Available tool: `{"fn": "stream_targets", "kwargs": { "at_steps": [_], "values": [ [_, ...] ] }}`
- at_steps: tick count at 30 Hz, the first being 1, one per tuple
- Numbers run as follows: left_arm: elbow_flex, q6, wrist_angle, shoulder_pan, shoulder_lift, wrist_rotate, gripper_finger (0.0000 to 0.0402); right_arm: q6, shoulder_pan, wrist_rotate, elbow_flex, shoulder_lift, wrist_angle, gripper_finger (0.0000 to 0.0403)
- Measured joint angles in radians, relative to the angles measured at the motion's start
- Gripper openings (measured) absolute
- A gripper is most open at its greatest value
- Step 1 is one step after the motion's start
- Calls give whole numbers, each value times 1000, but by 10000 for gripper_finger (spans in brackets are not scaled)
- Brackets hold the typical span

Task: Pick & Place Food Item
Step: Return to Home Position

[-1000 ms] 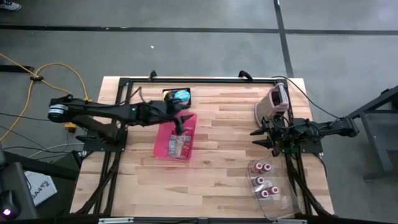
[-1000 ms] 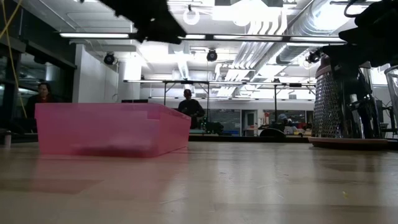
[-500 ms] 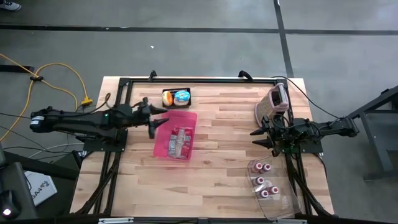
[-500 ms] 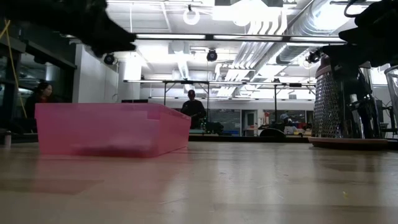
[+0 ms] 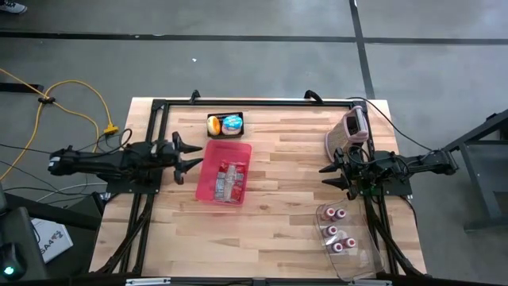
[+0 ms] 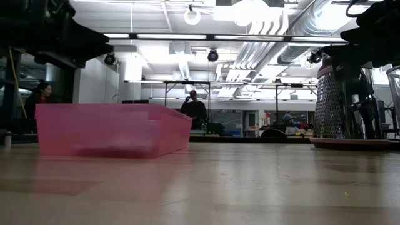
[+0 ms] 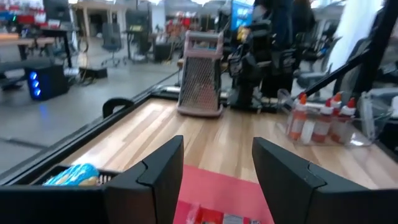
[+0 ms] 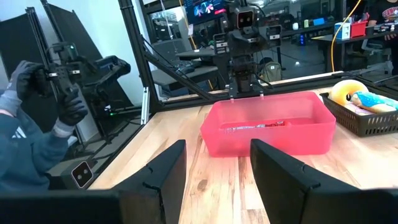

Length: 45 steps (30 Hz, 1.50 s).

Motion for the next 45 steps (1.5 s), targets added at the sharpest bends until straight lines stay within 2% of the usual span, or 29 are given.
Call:
{"fn": "stream_targets", "kwargs": {
  "at_steps": [6,10,21,27,33,45],
  "values": [
    [-104,12,116,-15,-81,22,185,0,0,0,0,0,0,165],
    [-126,12,141,-17,-106,23,185,0,0,0,0,0,0,165],
    [-129,16,31,-15,-112,52,185,0,0,0,0,0,0,165],
    [-130,18,-108,-15,-186,90,185,0,0,0,0,0,0,165],
    [-130,64,-126,9,-200,209,185,0,0,0,0,0,0,165],
    [-131,51,-127,17,-195,214,185,0,0,0,0,0,0,165]
  ]
}}
